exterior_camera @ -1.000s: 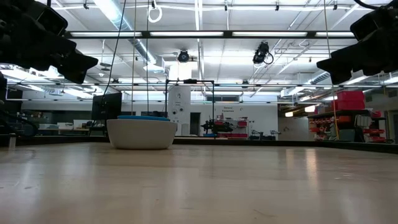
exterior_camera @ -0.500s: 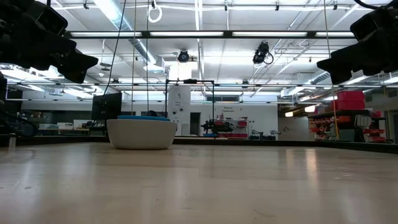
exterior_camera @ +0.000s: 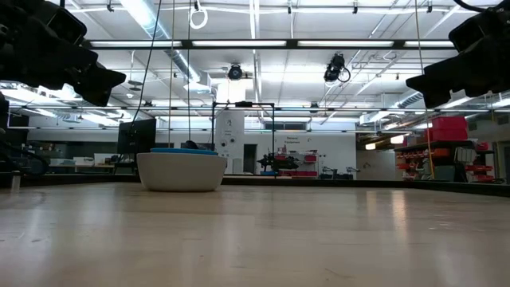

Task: Nest bowls inside each other
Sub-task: Return to Home Position

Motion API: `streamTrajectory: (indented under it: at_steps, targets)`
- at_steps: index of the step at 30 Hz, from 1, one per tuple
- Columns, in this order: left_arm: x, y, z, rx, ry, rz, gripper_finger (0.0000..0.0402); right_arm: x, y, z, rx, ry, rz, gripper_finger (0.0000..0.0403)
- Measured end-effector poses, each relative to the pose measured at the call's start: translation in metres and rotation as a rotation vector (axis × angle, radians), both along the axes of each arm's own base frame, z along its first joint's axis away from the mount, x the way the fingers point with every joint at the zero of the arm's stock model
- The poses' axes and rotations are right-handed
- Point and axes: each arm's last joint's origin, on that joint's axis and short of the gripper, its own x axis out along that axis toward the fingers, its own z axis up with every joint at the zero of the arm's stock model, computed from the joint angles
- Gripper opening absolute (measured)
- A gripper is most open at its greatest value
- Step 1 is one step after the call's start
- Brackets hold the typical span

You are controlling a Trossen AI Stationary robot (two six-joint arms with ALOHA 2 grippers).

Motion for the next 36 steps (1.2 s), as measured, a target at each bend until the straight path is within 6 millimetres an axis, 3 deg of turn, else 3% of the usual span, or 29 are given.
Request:
streamTrajectory:
  at_steps: [36]
  targets:
    - [0.0000,0.0000,0.0003,-0.001,-0.001,0.000,0.0255,0.0000,0.0000,0.0000,0.000,0.000,0.000,0.0195]
